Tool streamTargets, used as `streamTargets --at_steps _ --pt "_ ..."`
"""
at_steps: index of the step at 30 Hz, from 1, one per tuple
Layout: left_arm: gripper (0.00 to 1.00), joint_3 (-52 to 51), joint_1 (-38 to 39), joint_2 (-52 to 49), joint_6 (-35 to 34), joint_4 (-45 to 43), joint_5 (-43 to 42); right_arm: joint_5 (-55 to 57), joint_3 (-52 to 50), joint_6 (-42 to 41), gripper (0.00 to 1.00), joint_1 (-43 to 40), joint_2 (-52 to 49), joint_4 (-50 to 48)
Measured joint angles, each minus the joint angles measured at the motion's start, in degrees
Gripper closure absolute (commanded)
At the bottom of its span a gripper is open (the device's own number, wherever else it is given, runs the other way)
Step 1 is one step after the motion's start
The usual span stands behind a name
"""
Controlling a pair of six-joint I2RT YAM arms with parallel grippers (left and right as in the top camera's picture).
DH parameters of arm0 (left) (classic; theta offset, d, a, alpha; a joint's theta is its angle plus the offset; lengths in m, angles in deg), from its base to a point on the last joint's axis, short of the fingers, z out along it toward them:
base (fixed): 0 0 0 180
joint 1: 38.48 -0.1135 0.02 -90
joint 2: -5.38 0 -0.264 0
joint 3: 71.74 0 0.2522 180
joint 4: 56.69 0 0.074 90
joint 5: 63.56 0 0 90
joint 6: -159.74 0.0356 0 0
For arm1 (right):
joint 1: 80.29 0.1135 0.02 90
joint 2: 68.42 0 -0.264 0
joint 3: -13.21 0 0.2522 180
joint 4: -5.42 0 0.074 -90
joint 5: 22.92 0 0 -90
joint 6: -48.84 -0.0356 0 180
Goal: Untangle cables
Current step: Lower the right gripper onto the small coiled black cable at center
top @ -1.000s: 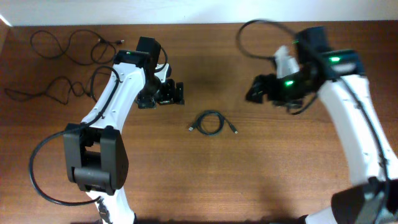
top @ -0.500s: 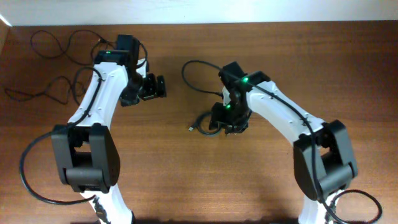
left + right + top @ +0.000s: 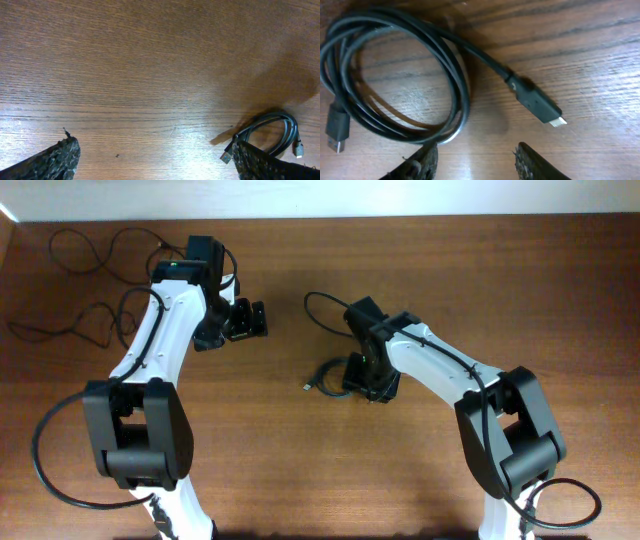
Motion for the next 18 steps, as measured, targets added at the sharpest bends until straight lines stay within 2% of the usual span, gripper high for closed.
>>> streamTargets --at_steps 5,13,14,18 --pt "0.01 0.00 0.00 0.00 0.00 0.00 0.00 0.44 -0.09 -0.55 0.57 0.11 0.02 -3.61" --pt "0.01 0.00 0.00 0.00 0.00 0.00 0.00 3.61 -0.09 -0.74 0.59 1.99 -1.11 -3.89" --pt "0.01 0.00 0.00 0.00 0.00 -0.02 0.00 3.65 -0.09 -0.72 0.62 2.54 -1.60 -4.07" --pt "0.01 0.00 0.00 0.00 0.00 0.00 0.00 4.28 -0.02 -0.96 0.87 4.00 -1.86 -4.57"
